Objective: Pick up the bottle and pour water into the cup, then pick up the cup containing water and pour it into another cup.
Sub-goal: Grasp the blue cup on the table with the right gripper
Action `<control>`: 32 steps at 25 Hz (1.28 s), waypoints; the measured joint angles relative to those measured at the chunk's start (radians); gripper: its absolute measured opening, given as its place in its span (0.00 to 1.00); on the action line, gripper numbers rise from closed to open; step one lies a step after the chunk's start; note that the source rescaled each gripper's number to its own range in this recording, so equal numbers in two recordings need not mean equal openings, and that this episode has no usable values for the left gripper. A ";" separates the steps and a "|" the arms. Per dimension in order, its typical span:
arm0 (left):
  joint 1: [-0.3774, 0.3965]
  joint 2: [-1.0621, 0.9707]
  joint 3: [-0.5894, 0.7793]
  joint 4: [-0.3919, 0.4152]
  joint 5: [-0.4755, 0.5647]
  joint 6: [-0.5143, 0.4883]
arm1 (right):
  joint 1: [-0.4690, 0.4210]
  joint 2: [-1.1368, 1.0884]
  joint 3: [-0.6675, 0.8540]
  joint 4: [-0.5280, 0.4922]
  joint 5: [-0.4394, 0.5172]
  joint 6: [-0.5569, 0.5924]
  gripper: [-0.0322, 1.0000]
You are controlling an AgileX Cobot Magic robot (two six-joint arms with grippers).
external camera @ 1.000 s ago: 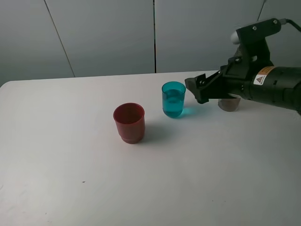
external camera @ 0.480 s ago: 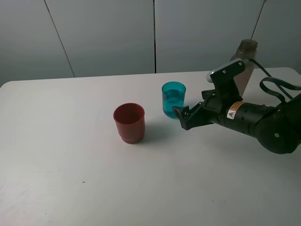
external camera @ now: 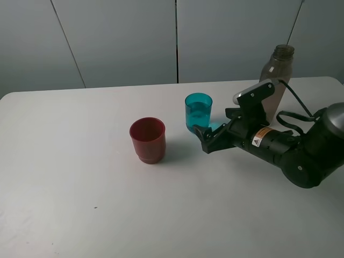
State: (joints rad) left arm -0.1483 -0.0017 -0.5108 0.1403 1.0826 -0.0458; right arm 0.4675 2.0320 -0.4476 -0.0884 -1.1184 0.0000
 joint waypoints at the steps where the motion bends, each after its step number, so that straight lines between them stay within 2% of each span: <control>1: 0.000 0.000 0.000 0.000 0.000 0.000 | 0.000 0.018 -0.002 0.000 -0.023 0.000 1.00; 8: 0.000 0.000 0.000 0.000 0.000 0.000 | 0.000 0.096 -0.081 0.003 -0.064 0.000 1.00; 18: 0.000 0.000 0.000 0.000 0.000 0.000 | 0.000 0.174 -0.189 0.055 -0.066 0.000 1.00; 32: 0.000 0.000 0.000 0.000 0.000 0.000 | 0.000 0.293 -0.319 0.057 -0.071 0.000 1.00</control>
State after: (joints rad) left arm -0.1483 -0.0017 -0.5108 0.1403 1.0826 -0.0458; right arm 0.4675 2.3251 -0.7664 -0.0315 -1.1898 0.0000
